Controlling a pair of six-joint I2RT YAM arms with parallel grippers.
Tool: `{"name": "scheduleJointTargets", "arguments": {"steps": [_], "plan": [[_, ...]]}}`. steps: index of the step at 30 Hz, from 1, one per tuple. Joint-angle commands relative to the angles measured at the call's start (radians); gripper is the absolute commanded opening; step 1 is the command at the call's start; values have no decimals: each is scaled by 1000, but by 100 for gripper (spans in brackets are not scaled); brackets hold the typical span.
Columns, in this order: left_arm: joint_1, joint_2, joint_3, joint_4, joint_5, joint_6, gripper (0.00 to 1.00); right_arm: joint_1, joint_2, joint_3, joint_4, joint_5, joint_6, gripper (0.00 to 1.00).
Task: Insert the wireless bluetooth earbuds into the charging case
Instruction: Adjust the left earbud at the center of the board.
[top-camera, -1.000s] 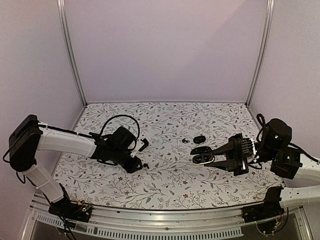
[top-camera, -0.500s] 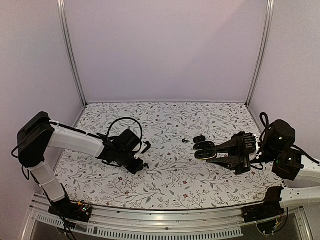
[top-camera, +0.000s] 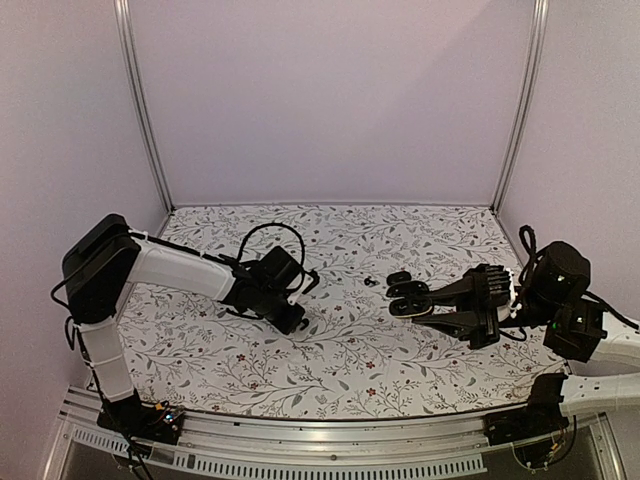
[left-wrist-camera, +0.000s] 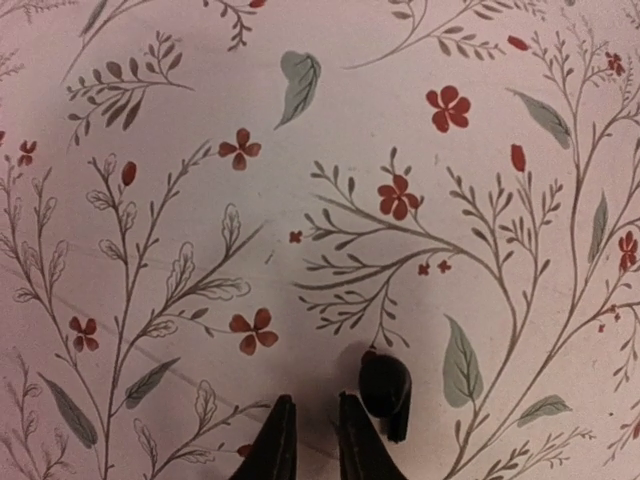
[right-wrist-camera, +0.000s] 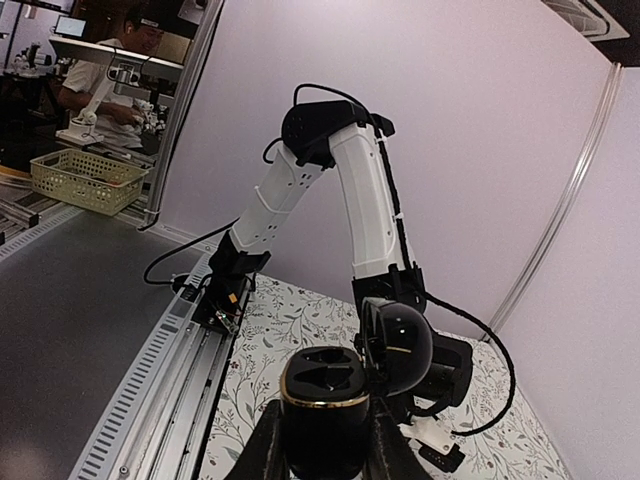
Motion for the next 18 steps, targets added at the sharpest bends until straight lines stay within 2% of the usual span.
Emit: {"name": "scheduleJointTargets", "arguments": {"steps": [1,7,11,14,18], "plan": [[24,21,53,-71,-41,41,16,7,-19,-11,20,18,13,0],[39,-83,44,-81,-14,82,27,6,-20,-12,15,20,22,0],[77,-165,15,-60,172,119,45,6,-25,-15,14,25,31,0],[99,-160,35,-68,275,120,46,6,-29,-16,14,37,44,0],[98,-90,94,-123,300,100,43,6,-29,-11,1,66,76,0]]}}
